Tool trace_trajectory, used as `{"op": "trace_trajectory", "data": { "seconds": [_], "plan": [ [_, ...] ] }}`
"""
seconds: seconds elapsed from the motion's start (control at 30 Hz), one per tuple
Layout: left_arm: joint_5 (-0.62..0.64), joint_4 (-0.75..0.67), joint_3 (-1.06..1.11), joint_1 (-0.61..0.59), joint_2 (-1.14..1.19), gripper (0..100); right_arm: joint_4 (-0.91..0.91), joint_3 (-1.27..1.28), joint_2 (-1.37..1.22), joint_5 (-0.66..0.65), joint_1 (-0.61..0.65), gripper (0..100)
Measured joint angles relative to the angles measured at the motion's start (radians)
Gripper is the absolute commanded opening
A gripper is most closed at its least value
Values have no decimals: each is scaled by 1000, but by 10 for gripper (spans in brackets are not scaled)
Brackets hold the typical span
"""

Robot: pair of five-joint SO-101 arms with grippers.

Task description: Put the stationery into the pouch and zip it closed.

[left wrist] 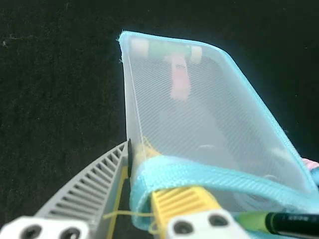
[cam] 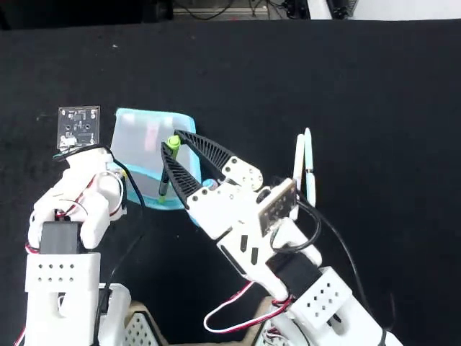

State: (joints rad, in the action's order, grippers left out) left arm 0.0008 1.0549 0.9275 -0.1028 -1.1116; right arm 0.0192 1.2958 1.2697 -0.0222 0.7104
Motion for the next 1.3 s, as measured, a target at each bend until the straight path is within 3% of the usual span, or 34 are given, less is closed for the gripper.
{"op": "trace_trajectory", "data": {
  "seconds": [0.17,0.27,0.57,0.77,1.1,1.3],
  "plan": [
    [0,0,0,-2,0,33,143,-91,0,-6,0,11],
    [0,0,0,-2,0,33,204,-135,0,-78,2,11],
    [0,11,0,0,2,33,229,-175,0,-247,5,11],
    [0,71,-15,3,2,33,152,-187,-15,-336,5,11],
    [-6,192,-103,3,2,33,114,-158,-8,-344,6,11],
    [-37,207,-152,0,63,33,-20,-158,-9,-345,6,11]
  ]
}}
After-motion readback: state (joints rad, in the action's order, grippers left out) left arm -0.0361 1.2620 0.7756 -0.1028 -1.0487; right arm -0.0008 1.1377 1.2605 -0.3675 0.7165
